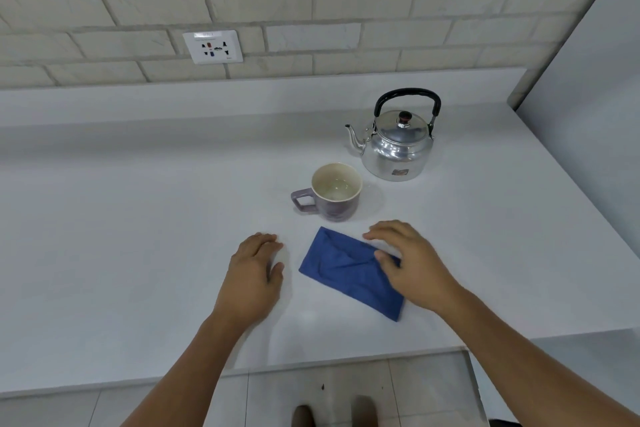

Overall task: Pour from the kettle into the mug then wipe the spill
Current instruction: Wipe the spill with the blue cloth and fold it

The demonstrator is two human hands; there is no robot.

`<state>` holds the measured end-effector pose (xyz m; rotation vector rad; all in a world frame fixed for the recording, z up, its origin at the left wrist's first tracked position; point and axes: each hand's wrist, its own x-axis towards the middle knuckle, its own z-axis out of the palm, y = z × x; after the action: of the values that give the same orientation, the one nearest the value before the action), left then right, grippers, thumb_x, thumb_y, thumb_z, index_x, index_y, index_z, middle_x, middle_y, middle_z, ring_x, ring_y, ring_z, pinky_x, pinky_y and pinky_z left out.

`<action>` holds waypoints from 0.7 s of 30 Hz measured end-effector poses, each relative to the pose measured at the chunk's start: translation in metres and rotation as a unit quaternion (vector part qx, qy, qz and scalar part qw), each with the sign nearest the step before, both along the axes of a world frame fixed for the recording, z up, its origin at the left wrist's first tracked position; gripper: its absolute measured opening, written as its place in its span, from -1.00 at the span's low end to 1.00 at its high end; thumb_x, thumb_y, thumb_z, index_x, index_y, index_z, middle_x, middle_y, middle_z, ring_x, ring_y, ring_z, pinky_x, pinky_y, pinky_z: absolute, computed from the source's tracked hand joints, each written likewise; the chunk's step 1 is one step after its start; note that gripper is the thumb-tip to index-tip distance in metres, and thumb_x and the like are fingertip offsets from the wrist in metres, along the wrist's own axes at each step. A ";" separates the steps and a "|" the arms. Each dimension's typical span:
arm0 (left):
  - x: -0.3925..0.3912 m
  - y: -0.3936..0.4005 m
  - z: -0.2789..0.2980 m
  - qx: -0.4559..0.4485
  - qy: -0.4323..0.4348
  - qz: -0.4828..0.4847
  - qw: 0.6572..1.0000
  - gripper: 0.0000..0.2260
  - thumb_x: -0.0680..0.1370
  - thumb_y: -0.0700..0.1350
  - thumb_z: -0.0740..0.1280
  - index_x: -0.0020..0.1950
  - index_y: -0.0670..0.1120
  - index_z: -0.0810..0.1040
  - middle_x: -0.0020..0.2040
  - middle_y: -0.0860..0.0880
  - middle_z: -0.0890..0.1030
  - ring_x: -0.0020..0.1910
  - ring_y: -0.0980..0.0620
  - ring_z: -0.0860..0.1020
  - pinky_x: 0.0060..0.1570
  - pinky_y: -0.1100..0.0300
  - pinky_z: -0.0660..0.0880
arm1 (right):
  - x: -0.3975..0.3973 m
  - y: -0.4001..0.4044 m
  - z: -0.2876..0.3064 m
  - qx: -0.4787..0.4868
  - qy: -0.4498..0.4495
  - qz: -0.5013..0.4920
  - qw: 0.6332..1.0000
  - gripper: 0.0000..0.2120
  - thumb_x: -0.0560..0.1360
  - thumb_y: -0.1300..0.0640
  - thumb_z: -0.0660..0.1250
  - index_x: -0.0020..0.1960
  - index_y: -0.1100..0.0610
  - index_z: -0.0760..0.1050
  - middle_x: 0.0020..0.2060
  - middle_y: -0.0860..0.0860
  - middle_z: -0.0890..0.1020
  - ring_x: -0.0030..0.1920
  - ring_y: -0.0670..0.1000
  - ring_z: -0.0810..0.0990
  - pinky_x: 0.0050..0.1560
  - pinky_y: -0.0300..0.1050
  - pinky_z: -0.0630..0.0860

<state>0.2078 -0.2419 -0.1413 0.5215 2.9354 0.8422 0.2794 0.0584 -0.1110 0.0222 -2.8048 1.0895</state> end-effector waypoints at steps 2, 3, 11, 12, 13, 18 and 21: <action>0.002 0.015 0.006 0.017 -0.014 0.003 1.000 -0.70 0.60 -0.18 0.41 0.33 -0.15 0.62 0.36 -0.07 0.57 0.39 -0.07 0.48 0.36 0.23 0.32 | 0.002 0.010 0.004 0.001 -0.039 -0.084 0.996 -0.69 0.55 0.18 0.37 0.28 0.00 0.56 0.20 -0.09 0.52 0.22 -0.04 0.54 0.28 -0.08 0.51; 0.003 0.023 0.010 0.028 -0.022 0.003 0.999 -0.71 0.60 -0.18 0.41 0.32 -0.15 0.63 0.33 -0.07 0.59 0.36 -0.07 0.49 0.32 0.27 0.31 | 0.004 0.013 0.005 0.001 -0.068 -0.117 0.991 -0.67 0.55 0.14 0.39 0.31 0.02 0.55 0.20 -0.07 0.51 0.22 0.00 0.55 0.26 -0.06 0.52; 0.007 0.077 0.022 0.096 -0.088 0.022 0.991 -0.65 0.63 -0.07 0.34 0.41 -0.09 0.53 0.30 -0.06 0.57 0.20 0.01 0.56 0.15 0.31 0.36 | 0.025 0.003 -0.009 0.038 -0.190 -0.179 0.965 -0.46 0.54 -0.09 0.37 0.44 0.13 0.43 0.22 0.05 0.50 0.25 0.07 0.46 0.23 -0.07 0.48; 0.008 0.081 0.022 0.096 -0.089 0.026 0.991 -0.66 0.63 -0.08 0.34 0.41 -0.09 0.53 0.28 -0.06 0.57 0.15 0.04 0.55 0.12 0.33 0.35 | 0.027 0.000 -0.010 0.038 -0.178 -0.177 0.967 -0.55 0.54 -0.02 0.39 0.37 0.13 0.49 0.15 0.04 0.53 0.20 0.07 0.49 0.17 -0.08 0.50; 0.008 0.083 0.021 0.095 -0.090 0.033 0.991 -0.66 0.62 -0.09 0.34 0.40 -0.10 0.53 0.27 -0.07 0.57 0.11 0.06 0.54 0.10 0.33 0.35 | 0.029 -0.003 -0.012 0.035 -0.160 -0.180 0.970 -0.66 0.52 0.03 0.40 0.26 0.13 0.56 0.06 0.01 0.53 0.12 0.07 0.53 0.07 -0.10 0.53; 0.015 0.087 0.016 0.086 -0.096 0.041 0.991 -0.81 0.60 -0.16 0.34 0.18 -0.16 0.63 0.05 -0.11 0.67 -0.06 0.06 0.53 -0.04 0.31 0.39 | 0.035 -0.014 -0.013 -0.001 -0.096 -0.192 0.977 -0.95 0.47 0.18 0.44 -0.11 0.11 0.57 -0.13 -0.03 0.49 -0.15 0.01 0.54 -0.16 -0.16 0.51; 0.020 0.085 0.013 0.101 -0.094 0.042 0.990 -0.89 0.58 -0.19 0.35 0.04 -0.14 0.66 -0.07 -0.08 0.67 -0.10 0.00 0.58 -0.17 0.37 0.41 | 0.032 -0.012 -0.012 -0.024 -0.090 -0.181 0.979 -0.90 0.48 0.24 0.43 -0.16 0.10 0.54 -0.20 -0.01 0.57 -0.17 0.00 0.55 -0.18 -0.20 0.48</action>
<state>0.2279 -0.1573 -0.1279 0.3087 2.7327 1.1377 0.3118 0.0462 -0.1230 -0.5949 -2.7750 1.1120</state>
